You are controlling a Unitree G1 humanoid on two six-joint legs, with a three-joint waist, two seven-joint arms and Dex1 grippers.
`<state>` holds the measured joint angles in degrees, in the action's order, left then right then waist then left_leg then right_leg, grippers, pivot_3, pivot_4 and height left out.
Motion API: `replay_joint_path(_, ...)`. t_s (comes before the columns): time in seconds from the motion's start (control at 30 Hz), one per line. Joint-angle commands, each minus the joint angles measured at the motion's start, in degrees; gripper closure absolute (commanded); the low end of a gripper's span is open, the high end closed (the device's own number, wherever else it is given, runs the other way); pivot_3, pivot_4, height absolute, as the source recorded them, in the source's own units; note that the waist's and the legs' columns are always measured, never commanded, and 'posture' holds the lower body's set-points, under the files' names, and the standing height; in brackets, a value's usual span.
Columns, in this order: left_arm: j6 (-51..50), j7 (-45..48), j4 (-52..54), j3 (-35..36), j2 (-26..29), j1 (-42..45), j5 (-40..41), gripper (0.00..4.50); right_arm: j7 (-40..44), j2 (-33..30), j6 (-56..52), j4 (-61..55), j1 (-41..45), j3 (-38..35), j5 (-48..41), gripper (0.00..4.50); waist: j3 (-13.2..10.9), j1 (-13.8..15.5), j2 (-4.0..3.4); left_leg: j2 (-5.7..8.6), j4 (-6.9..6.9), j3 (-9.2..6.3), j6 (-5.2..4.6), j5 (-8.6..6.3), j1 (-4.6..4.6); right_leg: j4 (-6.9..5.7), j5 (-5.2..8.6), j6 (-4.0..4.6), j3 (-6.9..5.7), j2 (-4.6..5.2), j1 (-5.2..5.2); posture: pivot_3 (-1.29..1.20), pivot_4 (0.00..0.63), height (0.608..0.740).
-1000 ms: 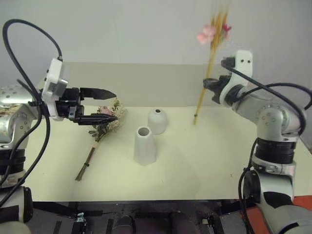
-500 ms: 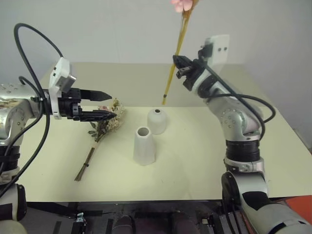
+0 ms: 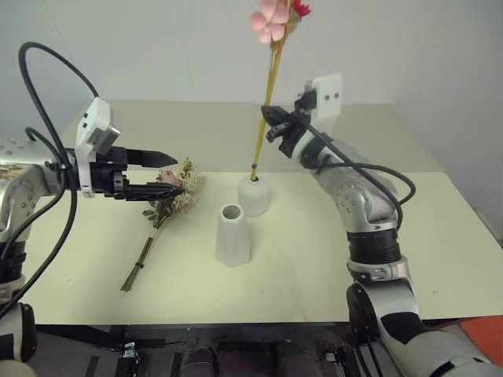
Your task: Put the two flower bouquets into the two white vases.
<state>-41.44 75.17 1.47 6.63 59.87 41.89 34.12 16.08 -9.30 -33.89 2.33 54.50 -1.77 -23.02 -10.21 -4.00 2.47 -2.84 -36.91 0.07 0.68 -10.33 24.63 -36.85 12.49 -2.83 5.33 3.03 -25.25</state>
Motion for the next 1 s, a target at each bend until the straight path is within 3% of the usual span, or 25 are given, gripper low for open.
replay_joint_path(0.03, -0.1, -0.2, 1.8, 2.4, 1.5, 0.1, 1.0, 0.65, 0.3, 0.3, 1.3, -2.2, -0.1, -0.2, 0.4, 4.49, 0.0, -0.1, 0.00, 0.00, 0.00, 0.00, 0.00, 0.00, 0.00, 0.00, 0.00, 0.00, 0.00, 0.00, 0.00, 0.00, 0.150, 0.740)
replay_joint_path(0.43, 0.6, 0.3, 1.7, 2.5, 2.0, -0.2, 0.8, 0.65, 0.0, 2.0, 4.3, 2.0, 0.8, -2.0, 1.0, 4.49, 0.0, -0.1, 0.00, 0.00, 0.00, 0.00, 0.00, 0.00, -0.06, -0.05, 0.01, 0.01, 0.01, -0.01, 0.01, 0.00, 0.150, 0.740)
replay_joint_path(1.0, 2.3, 1.2, 0.6, 1.7, 1.6, -0.3, 0.2, 0.65, -1.9, 1.8, -0.7, -2.7, 2.1, -4.8, -3.5, 4.49, 0.0, 0.0, -0.01, 0.00, 0.01, 0.00, 0.00, 0.00, -0.05, -0.05, 0.02, 0.03, 0.00, 0.00, 0.01, 0.00, 0.150, 0.740)
